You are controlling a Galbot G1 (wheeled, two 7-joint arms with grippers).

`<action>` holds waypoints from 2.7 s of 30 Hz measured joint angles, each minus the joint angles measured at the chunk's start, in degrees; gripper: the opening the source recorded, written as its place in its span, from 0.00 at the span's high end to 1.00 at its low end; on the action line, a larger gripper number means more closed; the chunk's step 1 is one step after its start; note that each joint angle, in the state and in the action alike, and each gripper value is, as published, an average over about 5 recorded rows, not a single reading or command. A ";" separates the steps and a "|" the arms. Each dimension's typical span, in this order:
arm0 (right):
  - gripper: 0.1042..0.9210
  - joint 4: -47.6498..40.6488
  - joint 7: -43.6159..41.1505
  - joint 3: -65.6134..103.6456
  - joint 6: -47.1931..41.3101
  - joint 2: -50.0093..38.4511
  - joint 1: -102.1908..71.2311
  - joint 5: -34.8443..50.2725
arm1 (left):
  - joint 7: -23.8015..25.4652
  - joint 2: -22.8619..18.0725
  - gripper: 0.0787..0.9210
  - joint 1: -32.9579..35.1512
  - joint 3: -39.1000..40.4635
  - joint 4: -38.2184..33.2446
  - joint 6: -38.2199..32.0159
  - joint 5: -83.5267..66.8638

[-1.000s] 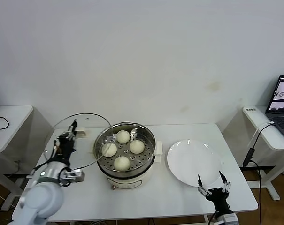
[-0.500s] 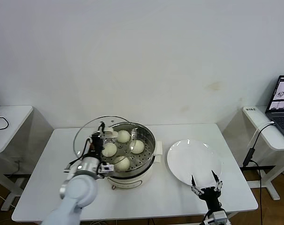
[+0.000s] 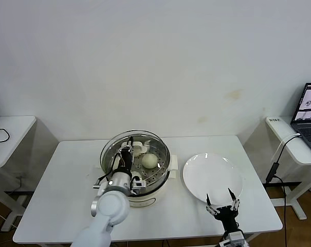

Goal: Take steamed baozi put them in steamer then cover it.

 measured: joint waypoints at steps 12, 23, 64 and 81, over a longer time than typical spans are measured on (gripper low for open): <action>0.12 -0.38 0.06 -0.55 0.09 0.18 -0.17 -0.48 | 0.29 -2.41 0.93 1.32 0.46 0.65 -0.48 2.36; 0.12 -0.69 0.04 -0.89 0.28 0.20 -0.21 -0.59 | 0.09 -2.88 0.93 1.34 -0.30 1.96 -1.29 3.27; 0.12 0.43 -0.31 -1.29 0.40 -0.30 -1.92 -1.20 | -4.38 0.71 0.12 10.85 -2.91 -9.06 -6.11 2.20; 0.12 2.53 -0.62 -0.55 0.78 -3.50 -4.13 1.43 | -19.88 0.96 0.12 32.32 -12.27 -20.06 -17.95 -26.01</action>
